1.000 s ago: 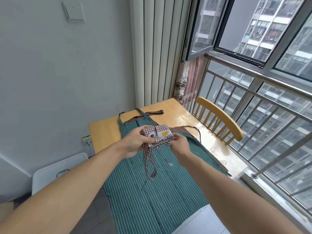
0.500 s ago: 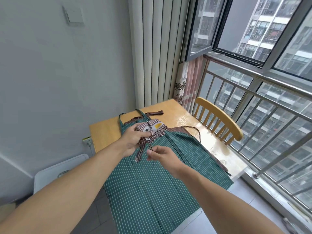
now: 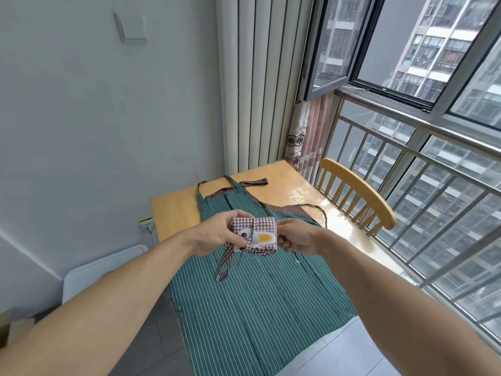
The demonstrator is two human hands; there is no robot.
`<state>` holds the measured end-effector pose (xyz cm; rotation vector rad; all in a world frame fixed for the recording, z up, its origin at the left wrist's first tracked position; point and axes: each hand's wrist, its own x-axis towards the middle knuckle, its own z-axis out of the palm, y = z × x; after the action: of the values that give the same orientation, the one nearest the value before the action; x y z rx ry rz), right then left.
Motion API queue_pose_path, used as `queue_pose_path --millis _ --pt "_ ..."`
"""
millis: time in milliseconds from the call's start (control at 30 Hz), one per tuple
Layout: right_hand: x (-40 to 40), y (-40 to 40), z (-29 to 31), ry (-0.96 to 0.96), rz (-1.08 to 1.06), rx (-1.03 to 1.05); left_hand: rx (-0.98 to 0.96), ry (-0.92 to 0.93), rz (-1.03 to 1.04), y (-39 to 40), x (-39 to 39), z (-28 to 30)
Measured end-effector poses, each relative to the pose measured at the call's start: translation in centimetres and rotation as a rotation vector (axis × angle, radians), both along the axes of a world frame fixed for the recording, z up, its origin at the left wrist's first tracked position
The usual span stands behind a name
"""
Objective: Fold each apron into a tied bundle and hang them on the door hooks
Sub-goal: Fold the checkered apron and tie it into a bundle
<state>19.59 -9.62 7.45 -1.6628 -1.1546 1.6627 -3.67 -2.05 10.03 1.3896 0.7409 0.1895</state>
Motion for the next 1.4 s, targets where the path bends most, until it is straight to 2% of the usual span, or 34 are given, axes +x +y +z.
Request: queue_pose_path --millis 300,400,467,600,767,867,1000,1133,1200,1300,1400 --pt "-0.8 1.3 2.4 -0.093 0.061 -0.014 0.134 0.177 -0.105 -0.5 -0.3 -0.3" --pt "-1.8 1.2 3.2 -0.267 0.049 0.088 0.208 0.249 -0.027 -0.5 -0.1 -1.2" --pt "-2.3 1.1 3.2 -0.303 0.03 0.147 0.251 0.264 0.075 -0.5 0.0 -1.7" --pt "-3.1 0.4 2.5 -0.189 -0.039 0.168 0.312 0.215 0.321 -0.7 0.3 -2.3" --pt "-3.5 -0.7 0.9 0.192 -0.13 0.05 0.331 0.046 0.578 -1.4 1.3 -2.8" --pt "-4.2 -1.1 -0.3 0.262 -0.152 -0.009 0.31 -0.011 0.669 -1.7 2.2 -3.4" --pt "-3.9 -1.1 -1.6 0.304 -0.256 -0.016 0.193 -0.117 0.721 -1.6 3.0 -3.8" --pt "-2.9 -1.1 -2.1 0.365 -0.309 0.087 0.019 -0.186 0.578 -1.7 2.8 -3.6" --pt "-2.5 -1.1 -2.0 0.315 -0.3 0.207 -0.103 -0.236 0.482 -1.5 2.1 -3.6" --pt "-2.6 -1.3 -1.4 0.106 -0.242 0.376 -0.254 -0.3 0.419 -0.9 1.0 -3.6" --pt "-2.7 -1.1 -1.5 -0.106 -0.129 0.491 -0.183 -0.148 0.45 -0.1 0.6 -3.8"
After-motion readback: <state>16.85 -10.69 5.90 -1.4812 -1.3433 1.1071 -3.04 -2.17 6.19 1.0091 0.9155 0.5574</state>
